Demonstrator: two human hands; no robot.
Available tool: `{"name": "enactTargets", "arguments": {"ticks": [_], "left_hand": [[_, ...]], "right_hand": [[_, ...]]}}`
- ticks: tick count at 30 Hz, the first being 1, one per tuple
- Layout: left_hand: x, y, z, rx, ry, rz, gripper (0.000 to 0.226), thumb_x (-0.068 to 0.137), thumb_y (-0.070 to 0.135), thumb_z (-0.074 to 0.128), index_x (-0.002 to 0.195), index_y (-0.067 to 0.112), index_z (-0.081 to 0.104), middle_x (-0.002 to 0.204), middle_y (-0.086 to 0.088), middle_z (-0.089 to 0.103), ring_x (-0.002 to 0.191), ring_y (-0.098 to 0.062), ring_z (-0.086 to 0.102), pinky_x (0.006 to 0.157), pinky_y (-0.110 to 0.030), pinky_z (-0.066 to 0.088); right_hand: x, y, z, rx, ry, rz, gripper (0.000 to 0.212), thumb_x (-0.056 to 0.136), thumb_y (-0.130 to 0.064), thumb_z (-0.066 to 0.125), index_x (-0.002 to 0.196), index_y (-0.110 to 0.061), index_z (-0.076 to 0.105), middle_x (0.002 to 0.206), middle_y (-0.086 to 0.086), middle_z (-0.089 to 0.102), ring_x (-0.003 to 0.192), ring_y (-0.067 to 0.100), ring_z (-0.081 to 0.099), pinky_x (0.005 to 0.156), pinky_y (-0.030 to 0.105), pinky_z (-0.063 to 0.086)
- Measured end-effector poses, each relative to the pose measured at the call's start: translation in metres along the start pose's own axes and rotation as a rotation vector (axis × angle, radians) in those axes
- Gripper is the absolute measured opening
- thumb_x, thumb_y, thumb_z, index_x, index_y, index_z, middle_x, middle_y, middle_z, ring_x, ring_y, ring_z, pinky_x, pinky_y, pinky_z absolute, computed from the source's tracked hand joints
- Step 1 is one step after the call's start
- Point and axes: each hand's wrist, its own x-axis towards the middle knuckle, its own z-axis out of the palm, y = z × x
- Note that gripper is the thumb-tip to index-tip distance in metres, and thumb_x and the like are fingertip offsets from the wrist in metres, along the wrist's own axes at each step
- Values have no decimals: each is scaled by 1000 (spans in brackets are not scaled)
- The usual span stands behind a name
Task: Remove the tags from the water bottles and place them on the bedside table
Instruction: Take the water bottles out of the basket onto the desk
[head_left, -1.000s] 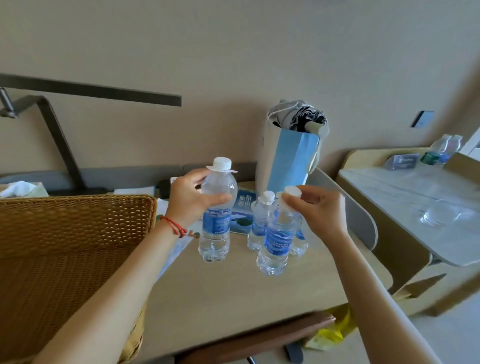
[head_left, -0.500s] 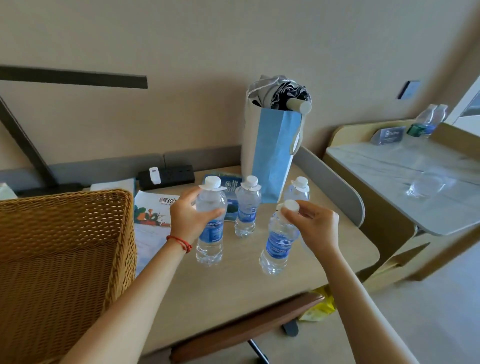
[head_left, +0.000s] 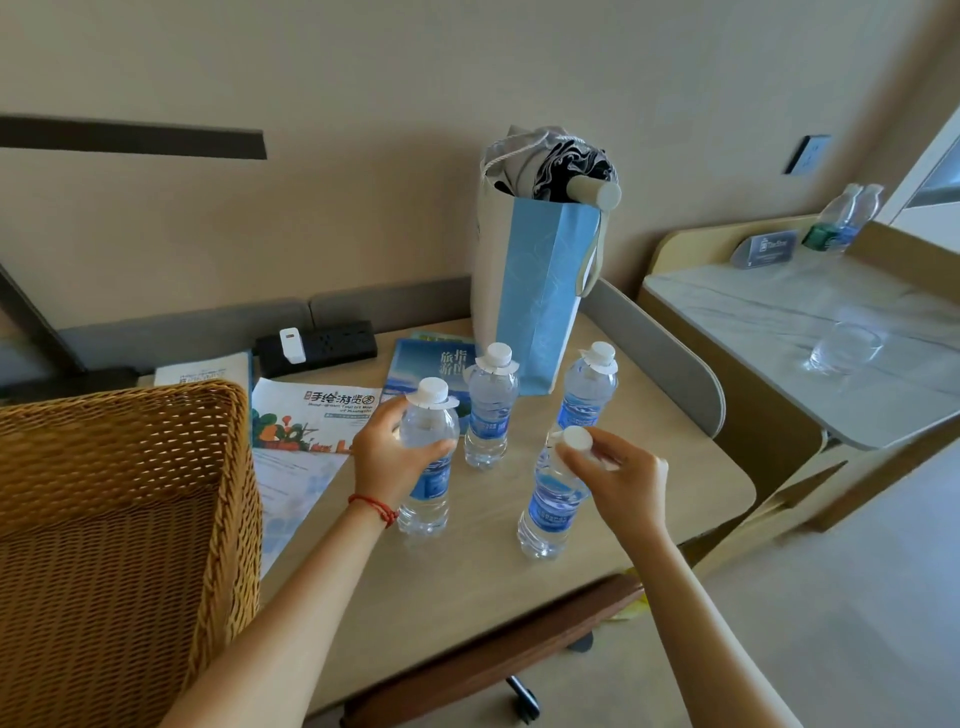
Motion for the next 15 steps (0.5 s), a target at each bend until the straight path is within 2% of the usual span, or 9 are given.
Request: {"name": "enactTargets", "arguments": {"ticks": [2,5,9,13,15], "left_hand": [[-2,-2,1,-16,-10,-3,49,55,14,86,99,18,63,94,6,61,86,-11,57,69,-10,40],[-7,-7,3,-33,-22,7,52,55,13,86,102,16,64,98,4,63,90,-12,57,74,-15,44],[-9,-13,5,-47,-43,9,56,55,12,86,106,13,63,102,2,63,94,-13,57,78,-18,46],[-9,-16,2,-87,-65,-34,55,56,12,86,103,23,59,99,8,61,93,-10,57,75,-16,43],[-10,-19,-1,-117,-66,-67,55,57,12,85,102,26,57,98,8,60,94,-12,57,73,-14,42]], "right_hand": [[-2,5,1,8,5,10,20,69,-29,78,87,-36,71,69,-32,64,71,-9,62,63,6,48],[-4,6,1,12,10,9,24,69,-30,78,86,-43,68,72,-34,64,75,-10,63,66,5,48],[-5,6,2,5,10,23,23,69,-35,76,86,-46,65,75,-33,64,79,-9,63,69,10,50],[-8,5,4,6,13,36,25,70,-35,75,86,-50,61,77,-33,64,82,-11,61,70,9,47],[-10,5,4,8,9,48,26,70,-35,75,88,-48,61,81,-30,64,85,-10,61,73,15,48]]}}
